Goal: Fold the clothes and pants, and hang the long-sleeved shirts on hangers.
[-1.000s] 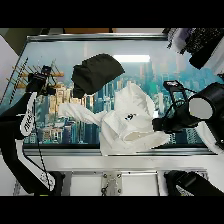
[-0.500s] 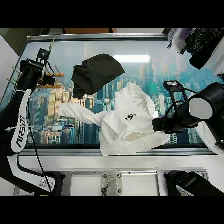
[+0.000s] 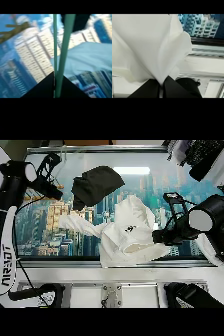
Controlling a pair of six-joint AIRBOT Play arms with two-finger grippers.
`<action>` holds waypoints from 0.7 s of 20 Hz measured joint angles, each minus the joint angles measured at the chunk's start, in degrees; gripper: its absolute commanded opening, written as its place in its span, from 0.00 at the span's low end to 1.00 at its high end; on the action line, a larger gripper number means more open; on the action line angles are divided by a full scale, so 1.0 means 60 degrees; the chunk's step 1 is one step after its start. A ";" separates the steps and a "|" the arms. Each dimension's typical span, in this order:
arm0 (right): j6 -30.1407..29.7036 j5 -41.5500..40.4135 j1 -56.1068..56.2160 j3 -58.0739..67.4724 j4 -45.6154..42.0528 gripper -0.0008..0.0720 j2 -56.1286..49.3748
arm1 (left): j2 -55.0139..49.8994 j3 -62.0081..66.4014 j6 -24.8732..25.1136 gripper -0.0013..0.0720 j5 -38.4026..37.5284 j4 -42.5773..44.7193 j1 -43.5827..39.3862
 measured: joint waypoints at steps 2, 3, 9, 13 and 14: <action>0.0000 0.0000 0.0000 0.0000 0.0000 0.04 0.0000 | 0.0255 0.0000 0.1563 0.04 -0.1399 -0.2102 0.0331; 0.0000 0.0000 0.0000 0.0000 -0.0004 0.04 0.0000 | 0.0324 0.0000 0.2065 0.04 -0.1938 -0.2892 0.0484; 0.0000 0.0000 0.0000 0.0000 0.0000 0.04 0.0000 | 0.0521 -0.0036 0.4098 0.04 -0.3610 -0.4943 0.0984; -0.0004 -0.0007 0.0000 0.0000 0.0000 0.04 0.0000 | 0.0962 -0.0900 0.5555 0.04 -0.3978 -0.5366 0.0998; -0.0004 -0.0025 0.0000 0.0000 0.0000 0.04 0.0000 | 0.1104 -0.1217 0.5799 0.04 -0.4022 -0.5413 0.1002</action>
